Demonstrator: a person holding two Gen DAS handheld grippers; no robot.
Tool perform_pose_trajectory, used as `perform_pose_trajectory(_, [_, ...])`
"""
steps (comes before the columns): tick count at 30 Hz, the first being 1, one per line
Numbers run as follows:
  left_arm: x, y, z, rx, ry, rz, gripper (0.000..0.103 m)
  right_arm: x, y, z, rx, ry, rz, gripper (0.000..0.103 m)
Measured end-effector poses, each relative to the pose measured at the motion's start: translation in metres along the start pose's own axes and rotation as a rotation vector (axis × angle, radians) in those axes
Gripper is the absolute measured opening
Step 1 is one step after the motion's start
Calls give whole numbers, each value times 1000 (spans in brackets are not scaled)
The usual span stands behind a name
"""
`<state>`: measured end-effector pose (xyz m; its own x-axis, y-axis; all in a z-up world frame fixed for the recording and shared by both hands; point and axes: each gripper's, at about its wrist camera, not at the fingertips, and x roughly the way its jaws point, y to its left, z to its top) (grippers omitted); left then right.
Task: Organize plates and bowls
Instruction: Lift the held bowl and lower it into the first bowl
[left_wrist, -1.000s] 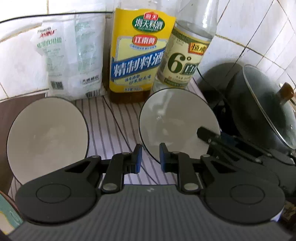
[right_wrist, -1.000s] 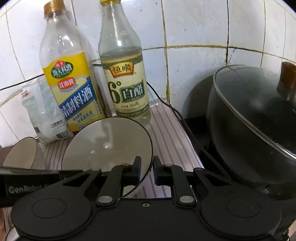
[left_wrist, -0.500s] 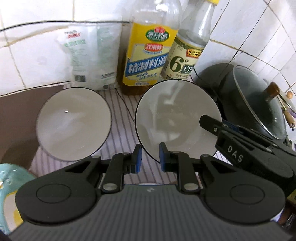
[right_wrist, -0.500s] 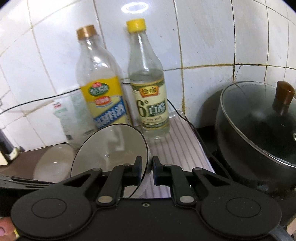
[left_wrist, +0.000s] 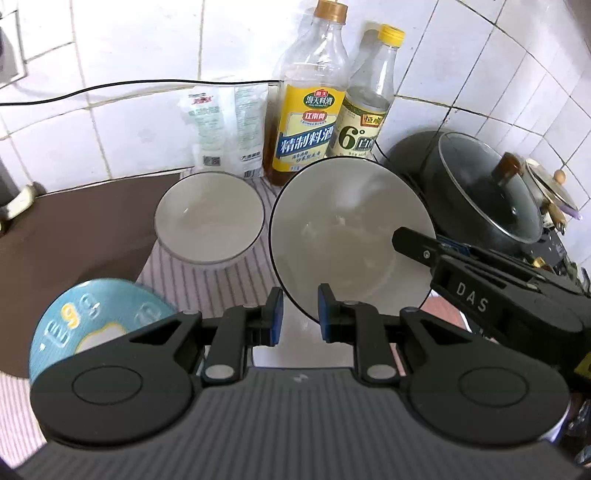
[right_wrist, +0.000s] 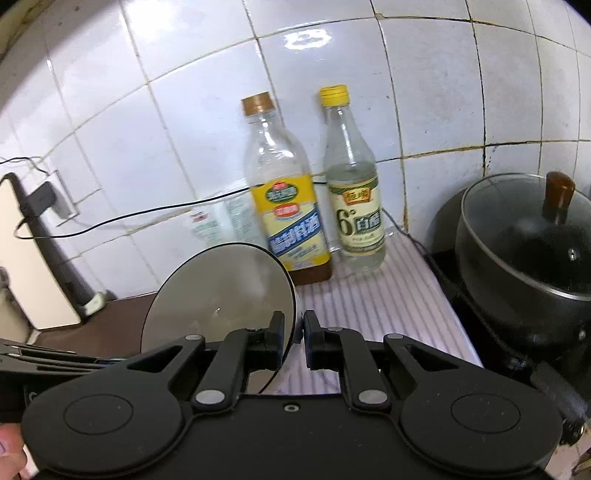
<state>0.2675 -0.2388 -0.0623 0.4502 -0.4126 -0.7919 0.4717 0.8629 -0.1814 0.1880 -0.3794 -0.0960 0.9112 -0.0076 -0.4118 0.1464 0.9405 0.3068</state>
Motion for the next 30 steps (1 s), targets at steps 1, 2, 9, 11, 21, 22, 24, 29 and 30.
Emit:
perform_pose_trajectory(1, [-4,0,-4,1,3,1,18,-3,1,-2,3,1,6,14])
perform_pose_trajectory(2, [-8,0,-8,0,6,3,18,-7,2,-5,3,2,12,14])
perform_pose_trajectory(9, [-17,-1,-32,24,58,14,18,-23,6,-28,-1,31,27,14])
perform_pose_trajectory(11, [-16,-3,-37,37,69,19,17,-24,4,-35,11,37,27,14])
perform_pose_trajectory(21, [8,-4,-54,42,132,25,18,-17,0,-64,9,20,-5,14])
perform_pose_trajectory(22, [11,-3,-55,41,140,23,18,-16,1,-65,0,13,-6,14])
perform_pose_trajectory(24, [16,-2,-56,40,151,23,17,-14,1,-66,-15,5,-2,14])
perform_pose_trajectory(29, [23,1,-57,34,163,21,17,-8,5,-68,-88,-6,-10,15])
perform_pose_trajectory(30, [25,2,-56,34,164,21,17,-6,5,-68,-96,-2,-12,15])
